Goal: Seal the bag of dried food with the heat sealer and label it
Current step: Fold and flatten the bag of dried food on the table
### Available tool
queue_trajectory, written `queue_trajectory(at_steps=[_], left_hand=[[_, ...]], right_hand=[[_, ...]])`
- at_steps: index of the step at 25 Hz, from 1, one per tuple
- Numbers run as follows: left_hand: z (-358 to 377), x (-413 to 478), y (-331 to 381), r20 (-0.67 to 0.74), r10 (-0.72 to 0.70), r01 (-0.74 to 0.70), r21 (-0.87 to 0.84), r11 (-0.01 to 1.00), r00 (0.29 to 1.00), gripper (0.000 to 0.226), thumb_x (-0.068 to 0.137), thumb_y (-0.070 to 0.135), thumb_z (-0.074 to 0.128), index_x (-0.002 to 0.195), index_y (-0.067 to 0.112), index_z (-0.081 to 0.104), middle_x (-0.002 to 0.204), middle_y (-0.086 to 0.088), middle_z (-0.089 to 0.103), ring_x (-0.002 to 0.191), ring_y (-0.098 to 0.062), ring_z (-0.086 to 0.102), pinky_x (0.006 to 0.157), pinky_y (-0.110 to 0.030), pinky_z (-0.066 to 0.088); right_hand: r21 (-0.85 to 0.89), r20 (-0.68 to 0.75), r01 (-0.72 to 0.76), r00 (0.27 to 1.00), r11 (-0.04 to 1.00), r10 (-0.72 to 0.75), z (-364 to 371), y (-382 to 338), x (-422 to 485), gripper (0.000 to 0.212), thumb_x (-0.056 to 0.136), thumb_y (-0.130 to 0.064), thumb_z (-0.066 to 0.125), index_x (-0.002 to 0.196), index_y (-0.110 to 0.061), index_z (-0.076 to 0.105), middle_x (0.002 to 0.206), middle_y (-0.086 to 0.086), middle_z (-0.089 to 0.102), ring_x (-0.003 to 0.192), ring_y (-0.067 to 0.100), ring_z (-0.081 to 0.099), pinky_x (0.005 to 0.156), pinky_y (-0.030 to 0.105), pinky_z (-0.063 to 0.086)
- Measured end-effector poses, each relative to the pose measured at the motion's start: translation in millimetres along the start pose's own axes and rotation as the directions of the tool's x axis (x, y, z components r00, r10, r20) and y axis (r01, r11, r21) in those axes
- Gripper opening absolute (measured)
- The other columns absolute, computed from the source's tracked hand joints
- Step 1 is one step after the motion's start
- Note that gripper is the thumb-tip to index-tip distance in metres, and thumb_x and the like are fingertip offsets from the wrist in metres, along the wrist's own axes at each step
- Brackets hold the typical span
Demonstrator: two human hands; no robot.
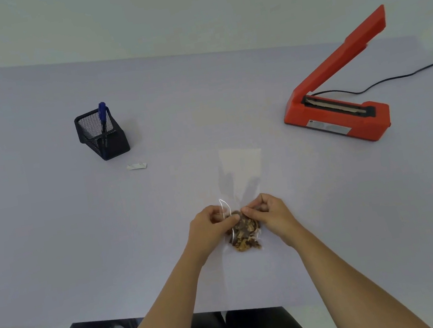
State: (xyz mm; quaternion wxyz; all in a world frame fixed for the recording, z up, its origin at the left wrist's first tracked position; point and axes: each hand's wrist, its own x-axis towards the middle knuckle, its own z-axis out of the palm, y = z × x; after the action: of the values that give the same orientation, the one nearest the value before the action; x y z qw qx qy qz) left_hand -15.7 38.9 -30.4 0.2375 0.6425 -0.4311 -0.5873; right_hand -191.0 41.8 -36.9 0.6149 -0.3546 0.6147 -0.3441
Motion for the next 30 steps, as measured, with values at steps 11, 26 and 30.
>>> queue_trajectory(at_steps=[11, 26, 30], left_hand=[[-8, 5, 6, 0.245, -0.025, 0.084, -0.231, 0.969, 0.969, 0.012, 0.076, 0.015, 0.076, 0.073, 0.014, 0.064, 0.076, -0.003, 0.065, 0.077, -0.018, 0.06, 0.077, -0.03, 0.048], [-8, 16, 18, 0.17, -0.029, 0.03, -0.002, 1.0, 0.985, 0.007, 0.078, 0.012, 0.069, 0.08, 0.017, 0.072, 0.08, 0.001, 0.068, 0.081, -0.014, 0.061, 0.075, -0.025, 0.047], [-16, 19, 21, 0.166, 0.014, -0.042, 0.166, 0.985, 0.986, 0.008, 0.078, 0.018, 0.071, 0.084, 0.016, 0.076, 0.083, 0.003, 0.071, 0.078, -0.006, 0.062, 0.071, -0.015, 0.044]], right_hand=[[0.113, 0.073, 0.002, 0.997, 0.994, -0.01, -4, -1, -5, 0.021, 0.08, -0.009, 0.071, 0.071, -0.014, 0.053, 0.076, 0.001, 0.072, 0.075, 0.012, 0.068, 0.07, 0.02, 0.054], [0.063, 0.071, -0.002, 0.997, 0.998, -0.003, -1, -2, -4, 0.017, 0.08, -0.007, 0.07, 0.075, -0.01, 0.055, 0.067, -0.004, 0.07, 0.067, 0.007, 0.066, 0.062, 0.016, 0.053], [0.009, 0.06, -0.024, 0.998, 1.0, 0.023, -4, -3, -1, 0.015, 0.078, -0.009, 0.074, 0.076, -0.009, 0.059, 0.068, 0.0, 0.071, 0.066, 0.008, 0.067, 0.061, 0.016, 0.052]])
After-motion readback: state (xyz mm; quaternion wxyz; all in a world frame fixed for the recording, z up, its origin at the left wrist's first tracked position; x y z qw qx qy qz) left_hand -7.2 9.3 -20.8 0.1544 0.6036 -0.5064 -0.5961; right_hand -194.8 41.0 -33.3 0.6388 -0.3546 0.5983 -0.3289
